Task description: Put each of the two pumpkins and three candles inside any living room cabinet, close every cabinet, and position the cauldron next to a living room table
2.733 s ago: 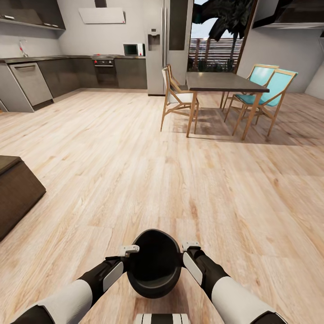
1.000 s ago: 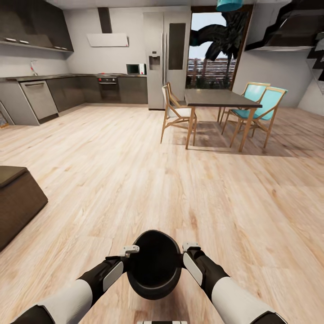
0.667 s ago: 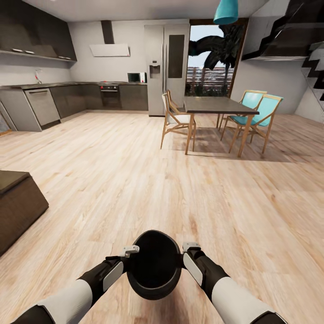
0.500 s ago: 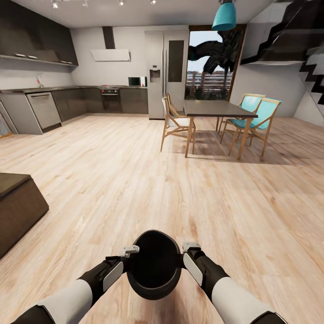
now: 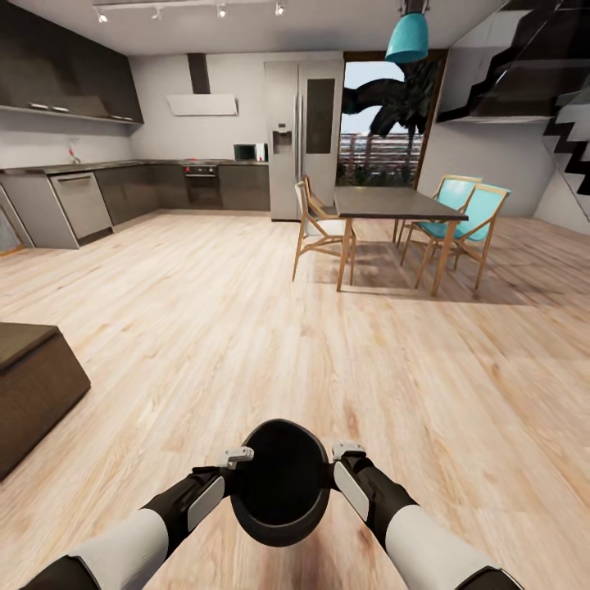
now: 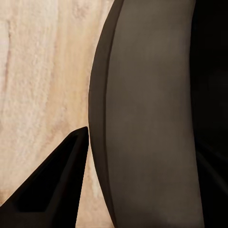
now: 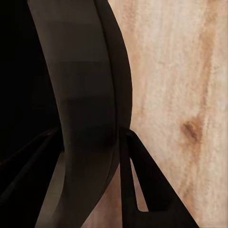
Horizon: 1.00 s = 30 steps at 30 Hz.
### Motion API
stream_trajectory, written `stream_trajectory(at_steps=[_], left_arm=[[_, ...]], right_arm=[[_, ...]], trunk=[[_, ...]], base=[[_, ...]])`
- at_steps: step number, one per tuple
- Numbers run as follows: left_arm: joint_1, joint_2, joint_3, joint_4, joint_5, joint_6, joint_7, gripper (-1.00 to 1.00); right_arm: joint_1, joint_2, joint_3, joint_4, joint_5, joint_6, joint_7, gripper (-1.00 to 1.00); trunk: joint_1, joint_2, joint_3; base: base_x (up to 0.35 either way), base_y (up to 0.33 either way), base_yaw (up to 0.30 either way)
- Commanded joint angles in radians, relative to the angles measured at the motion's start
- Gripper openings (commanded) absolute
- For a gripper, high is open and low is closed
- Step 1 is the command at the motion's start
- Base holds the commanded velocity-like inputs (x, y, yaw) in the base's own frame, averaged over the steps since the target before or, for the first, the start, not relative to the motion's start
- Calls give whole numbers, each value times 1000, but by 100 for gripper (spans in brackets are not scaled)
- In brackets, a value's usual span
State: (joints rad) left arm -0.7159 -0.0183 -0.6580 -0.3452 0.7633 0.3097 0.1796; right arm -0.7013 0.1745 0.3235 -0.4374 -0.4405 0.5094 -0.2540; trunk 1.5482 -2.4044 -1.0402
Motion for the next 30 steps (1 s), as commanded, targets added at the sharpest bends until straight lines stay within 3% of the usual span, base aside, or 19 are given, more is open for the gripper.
stream_trajectory(at_steps=[1,6,21,30], left_arm=[[0,1,-20,-1,41,2,8,-100],[0,1,-20,-1,41,2,8,-100],[0,1,-20,-3,41,1,8,-100],[0,0,-20,-3,41,2,8,-100]], right_arm=[[-1,0,8,-24,-6,0,-7,-100],[-1,0,8,-24,-6,0,-6,-100],[-1,0,8,-24,-6,0,-5,-100],[-1,0,8,-24,-6,0,-5,-100]], trunk=[[-4,7,2],[-23,42,19],[-23,42,25],[-23,42,25]], base=[[0,0,0],[0,0,-75],[0,0,-254],[0,0,-48]])
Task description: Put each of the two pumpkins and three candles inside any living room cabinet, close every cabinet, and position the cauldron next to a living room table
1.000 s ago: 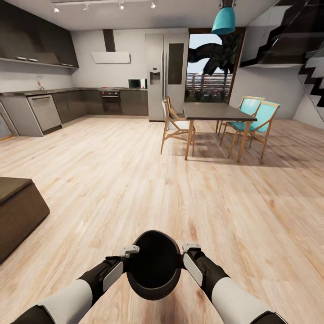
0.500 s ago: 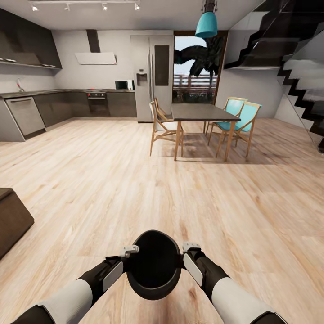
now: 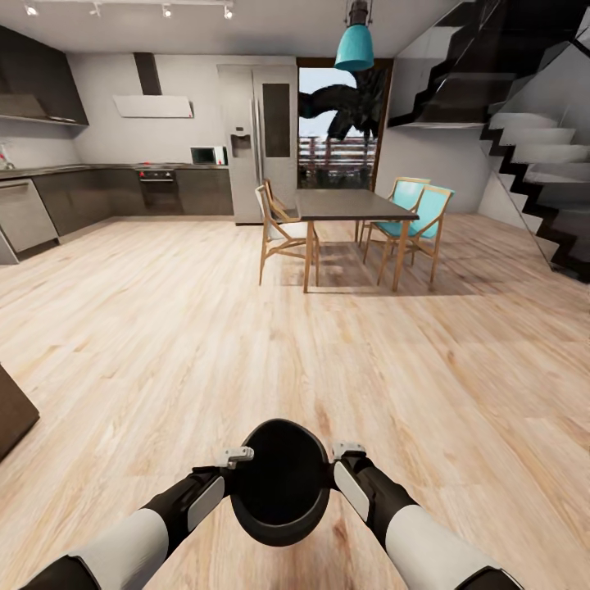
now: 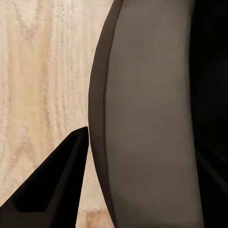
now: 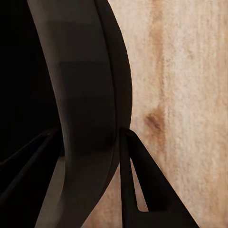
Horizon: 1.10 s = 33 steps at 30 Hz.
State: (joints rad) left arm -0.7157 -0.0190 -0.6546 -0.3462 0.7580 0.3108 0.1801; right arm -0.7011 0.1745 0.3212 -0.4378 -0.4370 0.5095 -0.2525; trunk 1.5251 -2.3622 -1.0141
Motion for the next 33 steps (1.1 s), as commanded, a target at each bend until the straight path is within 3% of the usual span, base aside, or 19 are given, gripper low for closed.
stream_trajectory(at_steps=[1,8,33], left_arm=[[-1,1,-23,-2,46,0,7,-100],[-1,3,-22,-2,46,0,7,-100],[-1,2,-23,-2,46,-3,7,-100]], right_arm=[[-1,0,10,-24,-9,0,-7,-100],[-1,0,10,-24,-9,0,-7,-100],[-1,0,10,-24,-9,0,-7,-100]], trunk=[[0,-1,-1],[0,-1,1],[0,-1,14]], base=[[0,0,-3],[0,0,-124],[-65,0,-254]])
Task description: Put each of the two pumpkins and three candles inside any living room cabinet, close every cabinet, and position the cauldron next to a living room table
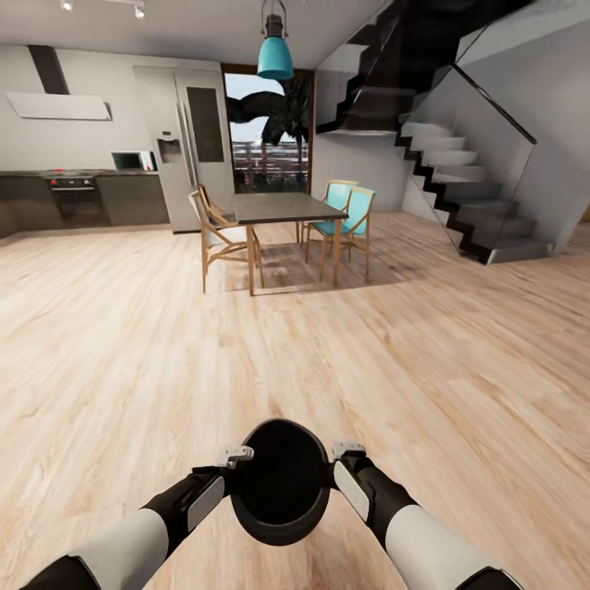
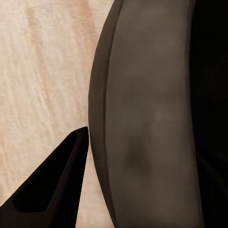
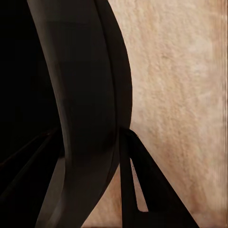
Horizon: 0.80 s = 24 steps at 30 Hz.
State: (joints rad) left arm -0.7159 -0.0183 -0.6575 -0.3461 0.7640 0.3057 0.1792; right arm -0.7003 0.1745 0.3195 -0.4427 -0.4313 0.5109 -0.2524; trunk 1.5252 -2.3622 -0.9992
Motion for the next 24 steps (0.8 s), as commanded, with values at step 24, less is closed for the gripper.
stream_trajectory(at_steps=[24], left_arm=[[1,6,-21,-41,38,-9,9,-100]], right_arm=[[-2,0,12,-19,-15,-2,-7,-100]], trunk=[[0,-1,11]], base=[[-28,0,-259]])
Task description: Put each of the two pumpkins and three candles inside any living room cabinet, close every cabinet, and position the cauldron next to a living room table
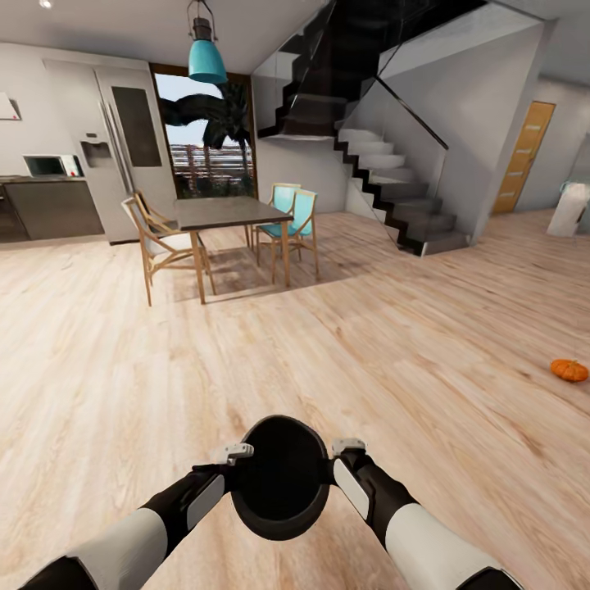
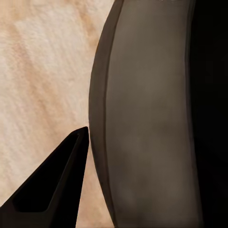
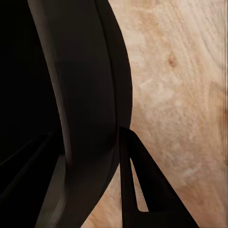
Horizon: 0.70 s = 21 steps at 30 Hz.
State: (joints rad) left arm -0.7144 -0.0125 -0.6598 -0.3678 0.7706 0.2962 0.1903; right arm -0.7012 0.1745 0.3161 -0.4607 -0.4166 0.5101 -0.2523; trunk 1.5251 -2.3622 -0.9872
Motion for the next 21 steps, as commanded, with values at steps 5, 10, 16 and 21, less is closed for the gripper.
stream_trajectory(at_steps=[5,10,16,21], left_arm=[[0,2,-18,-39,32,0,0,-100],[0,2,-18,-43,32,0,0,-100],[0,2,-18,-43,32,0,0,-100],[0,2,-18,-43,32,0,0,-100]], right_arm=[[0,0,15,-1,-30,-1,-7,-100],[-1,0,15,-1,-30,-1,-7,-100],[-1,0,15,-1,-30,-1,-7,-100],[0,0,15,-1,-30,-1,-7,-100]], trunk=[[0,-1,2],[0,-1,4],[0,-1,7],[0,-1,10]], base=[[0,0,-259],[-16,3,-259],[-157,55,-260],[-251,15,-259]])
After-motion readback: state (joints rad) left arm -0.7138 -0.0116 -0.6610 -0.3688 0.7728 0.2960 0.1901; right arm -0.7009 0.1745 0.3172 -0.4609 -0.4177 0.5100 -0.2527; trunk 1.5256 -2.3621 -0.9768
